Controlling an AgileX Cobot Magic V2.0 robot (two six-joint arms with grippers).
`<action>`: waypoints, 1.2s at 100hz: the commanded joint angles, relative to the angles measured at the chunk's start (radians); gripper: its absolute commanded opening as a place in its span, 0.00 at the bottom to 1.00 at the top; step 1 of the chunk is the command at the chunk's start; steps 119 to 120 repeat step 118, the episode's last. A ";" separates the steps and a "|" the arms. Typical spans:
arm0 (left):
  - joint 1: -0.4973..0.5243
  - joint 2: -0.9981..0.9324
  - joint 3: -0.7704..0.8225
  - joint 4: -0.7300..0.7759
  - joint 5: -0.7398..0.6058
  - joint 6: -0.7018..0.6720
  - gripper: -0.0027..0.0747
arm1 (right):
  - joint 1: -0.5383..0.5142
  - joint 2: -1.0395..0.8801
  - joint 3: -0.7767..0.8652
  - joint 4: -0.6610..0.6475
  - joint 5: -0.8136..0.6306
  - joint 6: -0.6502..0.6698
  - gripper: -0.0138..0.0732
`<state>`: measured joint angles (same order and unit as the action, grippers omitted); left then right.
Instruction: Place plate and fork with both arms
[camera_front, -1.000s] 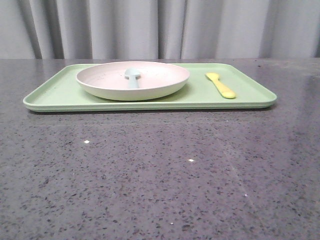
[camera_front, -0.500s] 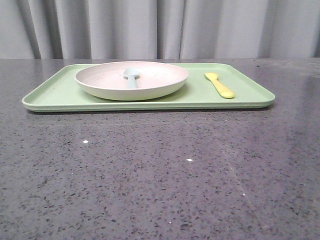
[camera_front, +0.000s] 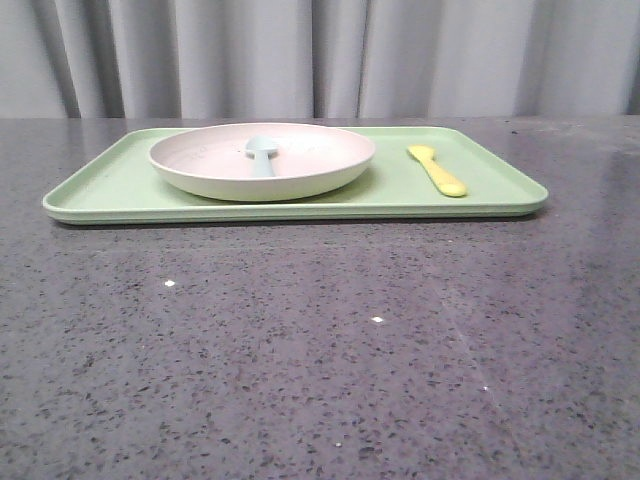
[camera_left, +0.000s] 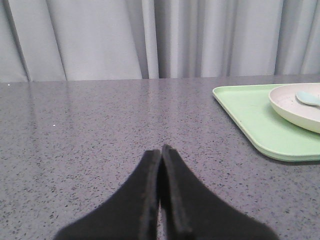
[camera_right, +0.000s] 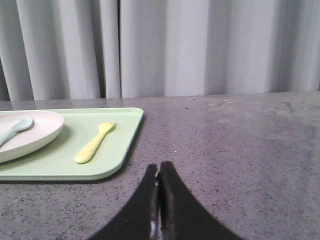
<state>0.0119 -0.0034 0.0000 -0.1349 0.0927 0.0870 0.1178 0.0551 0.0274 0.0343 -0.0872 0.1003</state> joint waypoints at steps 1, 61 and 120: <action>0.002 -0.032 0.012 -0.002 -0.071 -0.008 0.01 | -0.031 0.004 -0.011 0.003 -0.067 -0.010 0.08; 0.002 -0.032 0.012 -0.002 -0.071 -0.008 0.01 | -0.092 -0.090 -0.004 -0.099 0.030 0.082 0.08; 0.002 -0.032 0.012 -0.002 -0.071 -0.008 0.01 | -0.092 -0.090 -0.005 -0.099 0.031 0.082 0.08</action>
